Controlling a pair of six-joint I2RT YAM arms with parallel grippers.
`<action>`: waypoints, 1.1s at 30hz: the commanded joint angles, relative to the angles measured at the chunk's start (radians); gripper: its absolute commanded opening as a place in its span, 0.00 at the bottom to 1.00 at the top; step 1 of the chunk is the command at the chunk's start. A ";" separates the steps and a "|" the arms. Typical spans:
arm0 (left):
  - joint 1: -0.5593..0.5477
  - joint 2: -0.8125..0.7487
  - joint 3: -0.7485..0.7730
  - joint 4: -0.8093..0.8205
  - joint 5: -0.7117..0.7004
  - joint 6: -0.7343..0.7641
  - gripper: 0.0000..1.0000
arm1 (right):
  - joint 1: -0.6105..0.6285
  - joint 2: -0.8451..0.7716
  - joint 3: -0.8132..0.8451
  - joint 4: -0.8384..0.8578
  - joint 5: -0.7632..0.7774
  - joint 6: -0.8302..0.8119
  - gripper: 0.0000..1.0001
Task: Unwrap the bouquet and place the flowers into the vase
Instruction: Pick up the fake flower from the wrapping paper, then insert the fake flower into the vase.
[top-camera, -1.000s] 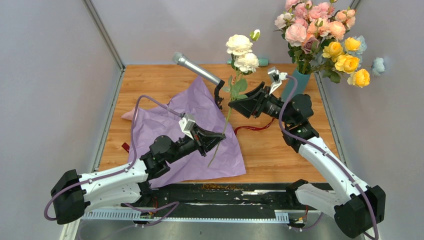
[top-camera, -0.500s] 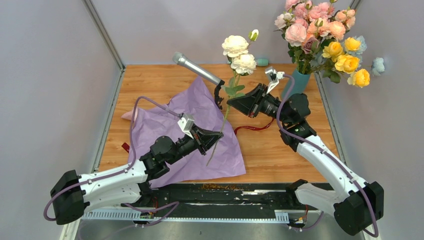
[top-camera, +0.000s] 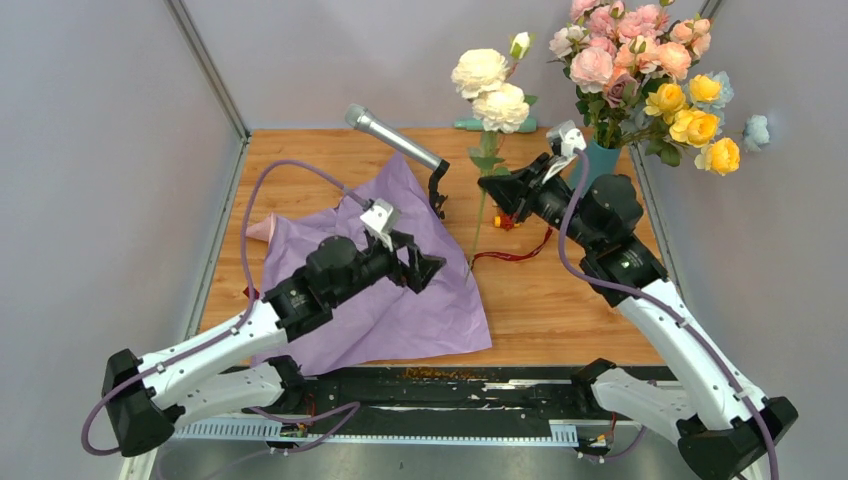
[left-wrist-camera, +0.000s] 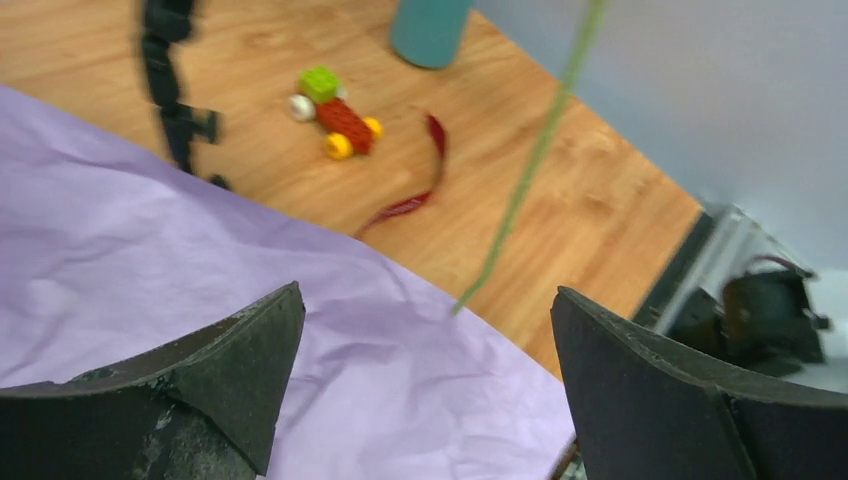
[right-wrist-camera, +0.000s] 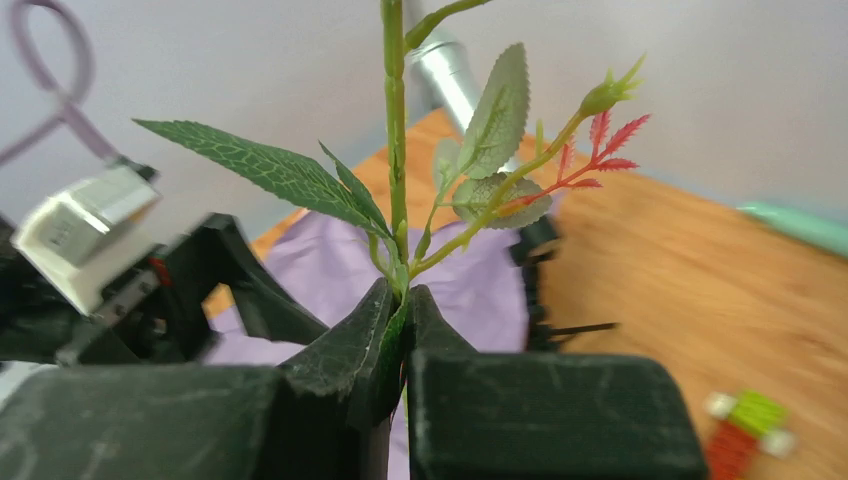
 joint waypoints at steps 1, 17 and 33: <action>0.162 0.020 0.150 -0.315 0.109 0.103 1.00 | 0.005 -0.034 0.128 -0.223 0.354 -0.249 0.00; 0.556 -0.124 0.200 -0.596 -0.089 0.321 1.00 | -0.154 0.055 0.109 0.209 0.673 -0.597 0.00; 0.556 -0.133 0.181 -0.604 -0.063 0.301 1.00 | -0.296 0.219 0.120 0.650 0.643 -0.760 0.00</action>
